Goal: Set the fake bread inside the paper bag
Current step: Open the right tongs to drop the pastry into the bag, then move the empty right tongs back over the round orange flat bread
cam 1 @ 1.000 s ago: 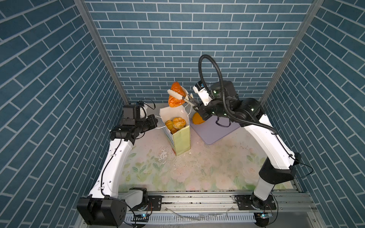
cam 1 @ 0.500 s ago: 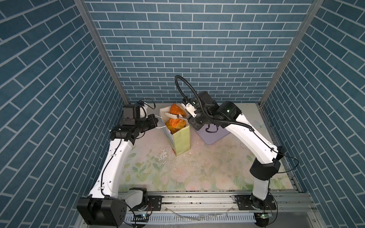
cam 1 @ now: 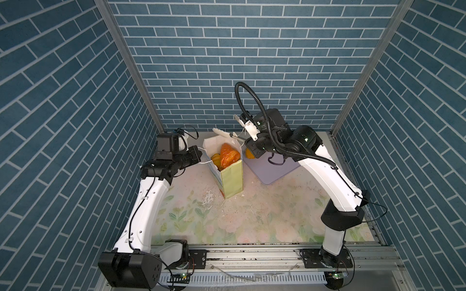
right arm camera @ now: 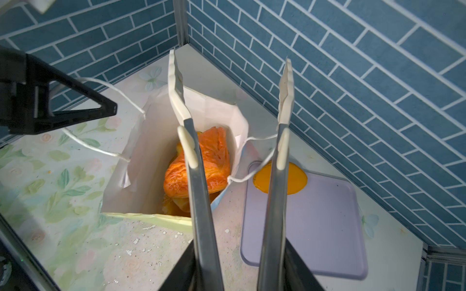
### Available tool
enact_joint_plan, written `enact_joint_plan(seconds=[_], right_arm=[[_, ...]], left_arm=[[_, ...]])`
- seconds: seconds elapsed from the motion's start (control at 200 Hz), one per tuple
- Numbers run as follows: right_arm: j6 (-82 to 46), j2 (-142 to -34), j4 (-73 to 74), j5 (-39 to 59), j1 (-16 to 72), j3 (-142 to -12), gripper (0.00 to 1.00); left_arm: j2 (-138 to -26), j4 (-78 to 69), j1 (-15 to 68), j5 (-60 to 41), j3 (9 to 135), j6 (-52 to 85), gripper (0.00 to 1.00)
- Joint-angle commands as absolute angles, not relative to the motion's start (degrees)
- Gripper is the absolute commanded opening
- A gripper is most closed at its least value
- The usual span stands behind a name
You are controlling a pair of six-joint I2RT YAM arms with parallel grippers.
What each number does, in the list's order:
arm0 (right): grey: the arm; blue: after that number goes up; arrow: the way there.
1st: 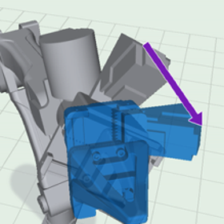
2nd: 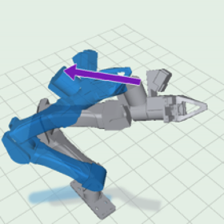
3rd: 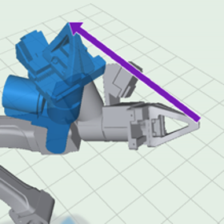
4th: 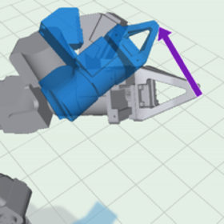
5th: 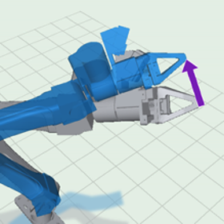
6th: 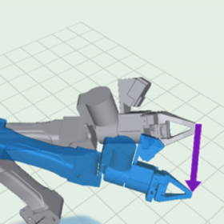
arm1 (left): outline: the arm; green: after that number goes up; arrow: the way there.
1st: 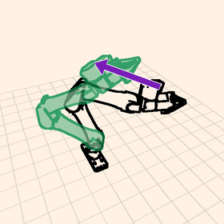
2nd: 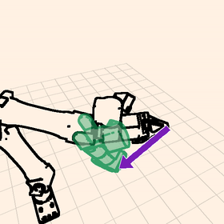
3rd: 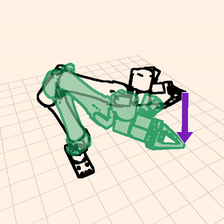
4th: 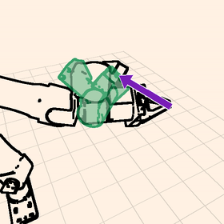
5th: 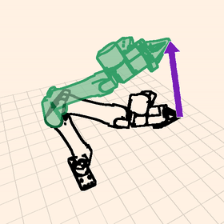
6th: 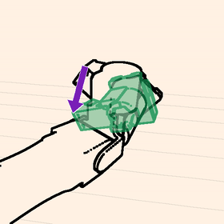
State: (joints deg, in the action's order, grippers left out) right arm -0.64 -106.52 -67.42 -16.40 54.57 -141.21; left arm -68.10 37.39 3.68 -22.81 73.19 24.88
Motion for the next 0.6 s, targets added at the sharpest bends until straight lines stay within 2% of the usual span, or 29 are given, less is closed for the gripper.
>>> enact_joint_plan(seconds=[0.0, 0.265, 0.415, 0.595], right_arm=[[-4.2, -98.8, -64.0, -21.3, 50.6, -138.9, 0.48], [-14.9, -88.0, -60.7, -19.6, 38.2, -120.6, 0.48], [-22.6, -88.4, -60.6, -15.6, 32.9, -112.7, 0.48], [-31.3, -90.8, -53.3, -6.3, 31.6, -103.1, 0.49]], left_arm=[[-68.0, 36.9, 4.0, -23.0, 72.6, 24.4, 0.08], [-68.1, 37.1, 3.9, -22.9, 72.7, 24.4, 0.09], [-68.3, 37.1, 4.0, -22.7, 72.9, 24.5, 0.09], [-68.2, 37.4, 4.0, -22.5, 72.9, 24.4, 0.08]])
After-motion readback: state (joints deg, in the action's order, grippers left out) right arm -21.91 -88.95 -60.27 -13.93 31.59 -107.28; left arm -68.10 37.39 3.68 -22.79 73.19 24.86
